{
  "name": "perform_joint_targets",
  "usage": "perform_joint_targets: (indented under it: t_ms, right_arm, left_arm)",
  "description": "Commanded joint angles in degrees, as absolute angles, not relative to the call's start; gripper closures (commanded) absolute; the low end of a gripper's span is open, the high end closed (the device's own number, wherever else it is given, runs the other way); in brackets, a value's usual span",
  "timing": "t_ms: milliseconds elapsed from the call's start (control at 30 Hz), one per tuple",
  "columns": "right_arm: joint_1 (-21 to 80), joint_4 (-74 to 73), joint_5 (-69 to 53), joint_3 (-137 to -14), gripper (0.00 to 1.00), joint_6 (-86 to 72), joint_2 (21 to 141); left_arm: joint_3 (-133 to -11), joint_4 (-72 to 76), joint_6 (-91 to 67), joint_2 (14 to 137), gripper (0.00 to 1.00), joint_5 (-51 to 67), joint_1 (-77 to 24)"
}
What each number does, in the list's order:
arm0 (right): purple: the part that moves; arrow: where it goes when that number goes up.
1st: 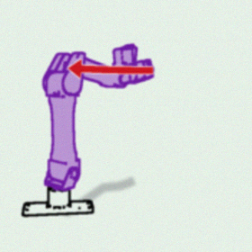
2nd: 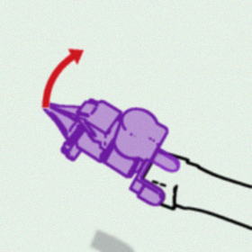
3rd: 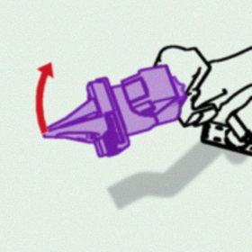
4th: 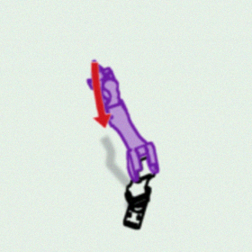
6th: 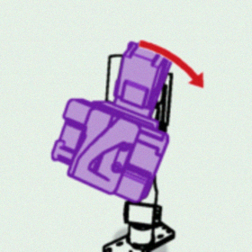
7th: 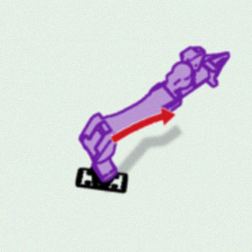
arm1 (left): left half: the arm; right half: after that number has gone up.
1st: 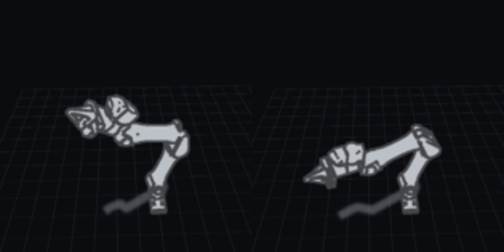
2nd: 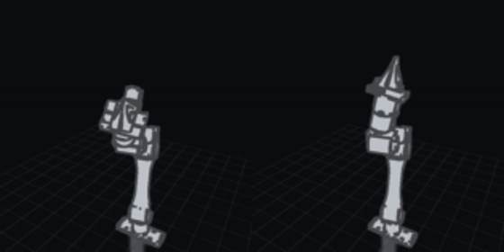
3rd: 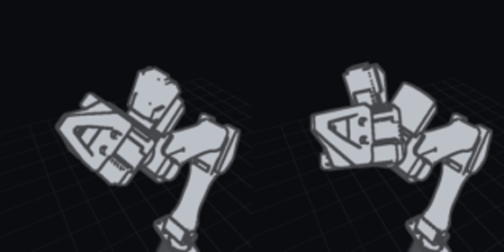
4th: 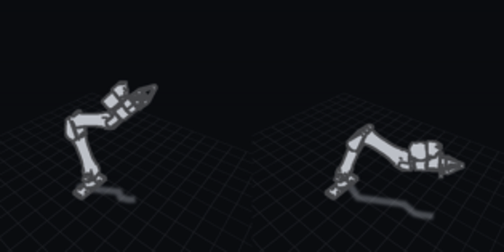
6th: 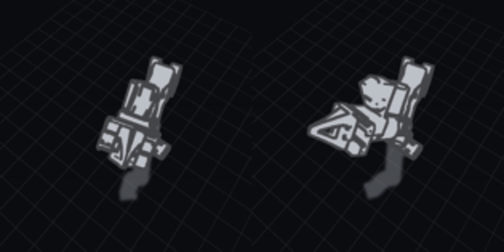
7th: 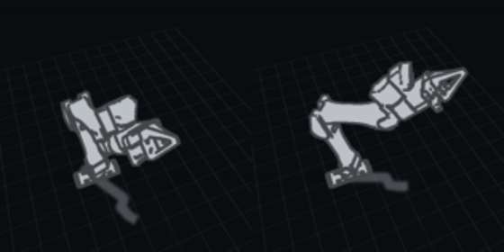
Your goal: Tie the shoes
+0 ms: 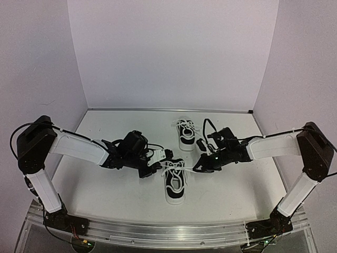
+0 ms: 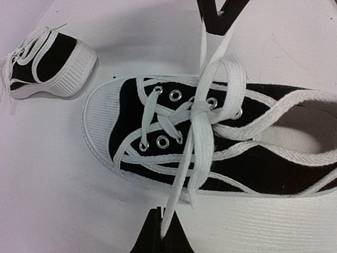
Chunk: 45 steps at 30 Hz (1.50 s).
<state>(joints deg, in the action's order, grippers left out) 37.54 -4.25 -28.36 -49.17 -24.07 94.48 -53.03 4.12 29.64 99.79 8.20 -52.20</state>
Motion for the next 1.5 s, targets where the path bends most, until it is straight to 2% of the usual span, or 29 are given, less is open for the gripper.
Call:
perform_joint_targets:
  t_ms: [0,200,400,600,633,667,767,833,967,1000,1200,1300,1467]
  right_arm:
    - [35.0,-9.7,-20.9,-46.6,1.0,-23.6,94.1]
    - [34.6,-9.3,-20.5,-45.6,1.0,-23.0,95.7]
    - [34.8,-6.2,-25.8,-45.7,1.0,-23.5,96.7]
    - [37.0,-5.7,-30.9,-50.9,1.0,-23.3,95.9]
    - [37.2,-5.8,-32.4,-52.3,0.97,-23.3,96.0]
    - [37.4,-6.0,-33.8,-53.9,0.89,-23.3,96.0]
    - [37.4,-6.9,-35.1,-57.7,0.6,-23.4,94.3]
    - [37.4,-8.2,-34.2,-60.0,0.46,-22.9,92.2]
    - [37.0,-11.6,-31.8,-62.7,0.32,-21.9,87.1]
    - [36.7,-12.0,-31.7,-62.8,0.29,-21.8,85.8]
    - [35.5,-12.5,-29.9,-59.4,0.04,-22.1,78.2]
    - [35.3,-11.7,-28.7,-55.1,0.02,-23.3,74.3]
    - [35.3,-6.5,-27.9,-44.4,0.02,-27.4,68.1]
  left_arm:
    - [-51.2,0.4,27.9,97.2,1.0,1.9,-49.8]
    - [-50.7,0.4,27.6,97.6,1.0,1.6,-49.4]
    - [-52.2,-1.2,26.9,99.5,1.0,3.5,-49.4]
    - [-55.2,-2.7,26.3,98.7,1.0,6.5,-49.7]
    - [-56.2,-3.2,26.0,98.2,0.96,6.5,-50.0]
    - [-57.2,-3.9,25.5,97.6,0.88,6.9,-50.4]
    - [-59.2,-4.7,22.2,94.9,0.56,9.2,-51.3]
    - [-60.6,-5.6,19.4,92.3,0.4,9.8,-51.3]
    - [-62.9,-9.0,12.7,87.2,0.04,5.1,-51.2]
    - [-63.4,-9.9,10.8,86.0,0.01,4.1,-51.2]
    - [-62.6,-13.7,-3.4,78.2,0.01,-2.3,-50.3]
    - [-59.8,-16.2,-10.8,73.7,0.0,-5.8,-49.3]
    - [-47.9,-12.9,-24.2,66.6,0.0,-5.2,-48.7]
